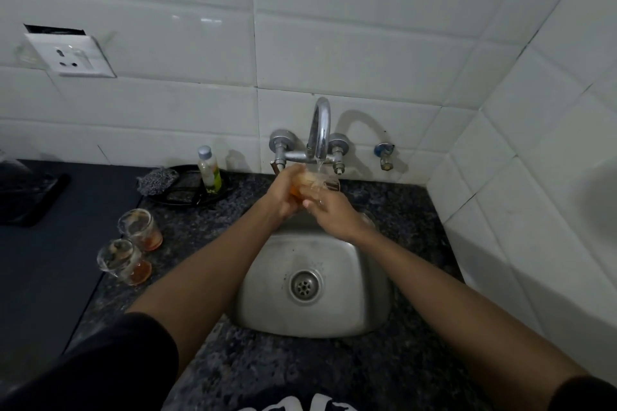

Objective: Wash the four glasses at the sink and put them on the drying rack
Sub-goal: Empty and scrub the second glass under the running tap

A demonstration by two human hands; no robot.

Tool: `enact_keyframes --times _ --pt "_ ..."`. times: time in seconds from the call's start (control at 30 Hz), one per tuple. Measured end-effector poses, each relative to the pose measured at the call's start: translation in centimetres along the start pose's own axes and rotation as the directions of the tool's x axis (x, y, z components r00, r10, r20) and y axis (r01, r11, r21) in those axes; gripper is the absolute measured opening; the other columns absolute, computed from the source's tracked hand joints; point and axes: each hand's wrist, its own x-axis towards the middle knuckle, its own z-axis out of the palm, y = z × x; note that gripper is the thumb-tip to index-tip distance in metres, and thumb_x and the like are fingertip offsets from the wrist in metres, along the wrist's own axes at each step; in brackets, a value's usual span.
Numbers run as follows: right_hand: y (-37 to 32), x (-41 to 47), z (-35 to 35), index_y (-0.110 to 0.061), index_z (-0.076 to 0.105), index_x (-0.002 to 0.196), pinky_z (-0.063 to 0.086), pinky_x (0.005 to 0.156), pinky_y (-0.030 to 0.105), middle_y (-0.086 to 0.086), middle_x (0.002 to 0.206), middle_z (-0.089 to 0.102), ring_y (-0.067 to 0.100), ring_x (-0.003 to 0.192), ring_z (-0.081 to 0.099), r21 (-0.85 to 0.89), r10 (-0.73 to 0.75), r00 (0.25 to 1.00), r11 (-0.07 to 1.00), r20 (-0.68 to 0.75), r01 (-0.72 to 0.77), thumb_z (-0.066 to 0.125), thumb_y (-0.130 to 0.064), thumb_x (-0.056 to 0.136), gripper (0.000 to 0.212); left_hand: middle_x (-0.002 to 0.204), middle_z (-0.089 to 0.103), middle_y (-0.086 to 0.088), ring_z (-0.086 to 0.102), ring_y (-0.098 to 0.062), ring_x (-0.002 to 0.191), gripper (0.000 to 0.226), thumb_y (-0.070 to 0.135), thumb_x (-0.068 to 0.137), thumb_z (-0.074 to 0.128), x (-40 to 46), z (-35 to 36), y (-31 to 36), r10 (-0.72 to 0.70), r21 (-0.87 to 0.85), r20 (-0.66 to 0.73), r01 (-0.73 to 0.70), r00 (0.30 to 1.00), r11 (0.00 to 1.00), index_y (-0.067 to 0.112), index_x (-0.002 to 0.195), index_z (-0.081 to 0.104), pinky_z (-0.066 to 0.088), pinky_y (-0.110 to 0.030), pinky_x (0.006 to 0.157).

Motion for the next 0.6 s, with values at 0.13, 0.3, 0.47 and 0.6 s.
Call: enact_keyframes --times 0.13,0.3,0.47,0.6 --pt "0.6 -0.9 0.8 -0.016 0.07 0.132 0.064 0.084 0.042 0.003 0.114 0.075 0.016 0.096 0.075 0.3 0.27 0.961 0.923 -0.053 -0.243 0.067 -0.031 0.1 0.035 0.108 0.067 -0.018 0.069 -0.03 0.093 0.048 0.029 0.085 0.073 0.0 -0.8 -1.1 0.055 0.01 -0.109 -0.054 0.993 0.998 0.003 0.124 0.061 0.06 -0.042 0.076" --pt "0.3 -1.5 0.6 -0.008 0.074 0.12 0.065 0.083 0.041 0.008 0.107 0.075 0.019 0.096 0.075 0.388 0.443 0.896 0.821 0.03 -0.419 0.061 -0.036 0.104 0.034 0.098 0.065 -0.012 0.068 -0.028 0.087 0.028 0.019 0.084 0.075 -0.7 -1.3 -1.6 0.125 0.002 -0.166 -0.126 0.978 0.992 0.016 0.107 0.06 0.058 -0.042 0.072" --pt "0.8 -2.0 0.5 -0.008 0.072 0.124 0.064 0.086 0.037 0.006 0.111 0.073 0.018 0.101 0.073 0.44 0.456 0.886 0.782 0.077 -0.441 0.06 -0.036 0.105 0.037 0.11 0.068 -0.017 0.072 -0.031 0.093 0.058 0.024 0.077 0.08 -1.2 -0.6 -1.4 0.238 0.116 -0.251 -0.215 0.938 0.97 0.004 0.126 0.058 0.061 -0.041 0.07" --pt "1.1 -2.3 0.5 -0.011 0.074 0.118 0.064 0.088 0.036 0.004 0.113 0.075 0.016 0.104 0.073 0.452 0.45 0.883 0.766 0.132 -0.457 0.062 -0.039 0.103 0.034 0.103 0.065 -0.011 0.069 -0.025 0.091 0.024 0.021 0.086 0.077 -2.2 0.5 -1.4 0.354 0.282 -0.278 -0.276 0.893 0.919 0.019 0.1 0.058 0.061 -0.044 0.085"
